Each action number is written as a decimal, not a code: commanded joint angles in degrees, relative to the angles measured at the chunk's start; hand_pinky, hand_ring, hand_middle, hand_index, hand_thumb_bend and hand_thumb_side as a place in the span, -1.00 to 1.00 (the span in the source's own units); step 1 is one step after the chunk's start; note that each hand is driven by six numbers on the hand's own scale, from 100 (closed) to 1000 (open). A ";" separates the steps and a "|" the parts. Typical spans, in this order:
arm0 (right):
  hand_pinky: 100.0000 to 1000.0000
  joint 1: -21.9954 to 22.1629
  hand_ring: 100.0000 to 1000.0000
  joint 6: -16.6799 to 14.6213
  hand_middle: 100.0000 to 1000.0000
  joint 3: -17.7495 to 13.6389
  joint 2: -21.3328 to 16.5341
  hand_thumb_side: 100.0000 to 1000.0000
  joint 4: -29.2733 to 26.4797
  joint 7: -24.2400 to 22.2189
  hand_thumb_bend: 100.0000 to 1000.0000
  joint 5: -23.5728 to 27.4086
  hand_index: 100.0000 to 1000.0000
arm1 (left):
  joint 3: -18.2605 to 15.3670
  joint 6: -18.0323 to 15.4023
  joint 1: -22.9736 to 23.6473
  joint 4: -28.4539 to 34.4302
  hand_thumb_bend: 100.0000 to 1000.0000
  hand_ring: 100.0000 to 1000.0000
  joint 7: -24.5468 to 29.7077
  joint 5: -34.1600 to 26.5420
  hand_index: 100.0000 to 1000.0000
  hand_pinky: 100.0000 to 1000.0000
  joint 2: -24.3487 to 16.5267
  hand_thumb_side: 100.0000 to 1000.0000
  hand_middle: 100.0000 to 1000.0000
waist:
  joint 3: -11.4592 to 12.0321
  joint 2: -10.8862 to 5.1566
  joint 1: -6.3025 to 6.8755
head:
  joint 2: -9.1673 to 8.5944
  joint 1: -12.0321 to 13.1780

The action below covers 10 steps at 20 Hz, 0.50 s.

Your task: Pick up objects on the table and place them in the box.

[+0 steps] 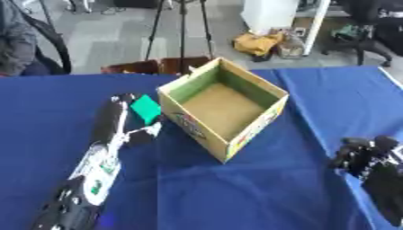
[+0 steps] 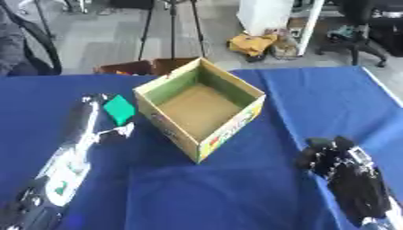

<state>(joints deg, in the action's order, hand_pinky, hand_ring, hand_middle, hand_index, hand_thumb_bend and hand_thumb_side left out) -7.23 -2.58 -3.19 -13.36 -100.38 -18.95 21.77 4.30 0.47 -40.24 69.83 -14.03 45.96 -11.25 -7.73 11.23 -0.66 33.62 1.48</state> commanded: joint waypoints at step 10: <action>0.21 -2.02 0.07 0.38 0.04 1.21 -0.94 0.78 -0.71 -1.57 -1.00 0.02 0.43 | 2.46 -1.86 -11.31 -5.52 -1.00 0.32 7.36 -2.98 0.25 -0.06 1.39 -0.32 -0.30 | -5.16 0.10 0.55 | -2.19 3.24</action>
<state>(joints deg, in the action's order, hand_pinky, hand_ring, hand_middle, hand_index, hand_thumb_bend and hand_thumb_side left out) -8.65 -2.14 -2.08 -13.38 -100.34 -20.11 21.77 6.59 -0.92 -49.98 65.54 -7.18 42.17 -10.06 -13.21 12.18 0.12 32.20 4.09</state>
